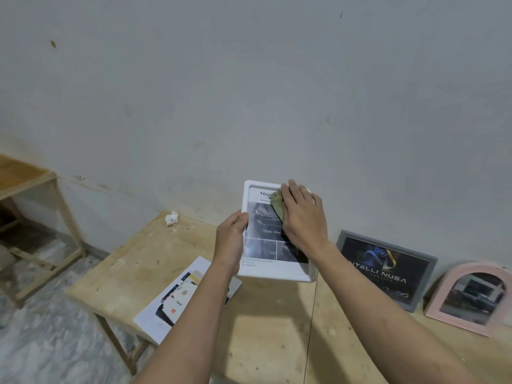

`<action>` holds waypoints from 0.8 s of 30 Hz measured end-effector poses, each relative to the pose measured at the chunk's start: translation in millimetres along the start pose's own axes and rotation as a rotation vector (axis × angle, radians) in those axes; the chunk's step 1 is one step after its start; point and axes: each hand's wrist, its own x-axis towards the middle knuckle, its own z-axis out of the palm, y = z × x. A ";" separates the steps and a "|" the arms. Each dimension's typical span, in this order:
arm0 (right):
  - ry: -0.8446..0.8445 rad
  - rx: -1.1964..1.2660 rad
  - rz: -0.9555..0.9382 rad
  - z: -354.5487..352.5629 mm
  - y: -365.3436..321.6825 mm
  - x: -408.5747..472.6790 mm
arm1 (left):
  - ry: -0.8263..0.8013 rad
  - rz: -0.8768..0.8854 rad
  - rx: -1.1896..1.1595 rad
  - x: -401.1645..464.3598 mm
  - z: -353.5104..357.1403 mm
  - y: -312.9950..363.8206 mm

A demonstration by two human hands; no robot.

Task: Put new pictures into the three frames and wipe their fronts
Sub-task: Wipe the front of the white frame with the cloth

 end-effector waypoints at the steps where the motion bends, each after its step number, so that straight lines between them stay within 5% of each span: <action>1: -0.041 0.029 0.032 6.1 -2.7 -2.3 | -0.014 0.006 0.009 -2.0 1.1 0.1; 4: -0.155 0.202 0.098 13.1 -15.2 -4.7 | -0.034 0.019 0.002 -4.2 4.1 -5.7; 9: -0.127 0.531 -0.191 11.8 -54.0 -28.5 | 0.027 -0.027 -0.064 4.4 1.0 0.3; 16: -0.232 0.617 -0.500 5.3 -38.8 -63.4 | 0.096 -0.045 -0.070 7.8 -5.7 -3.0; 19: -0.207 0.873 -0.309 -12.2 -32.5 -66.2 | 0.026 -0.016 0.029 5.6 -2.2 -5.0; 21: -0.014 0.977 -0.092 -26.6 -22.9 -51.4 | -0.033 -0.009 0.070 6.2 0.9 -4.4; 24: 0.342 0.706 0.071 -37.7 2.1 -7.5 | -0.079 -0.036 0.055 2.7 11.9 -2.6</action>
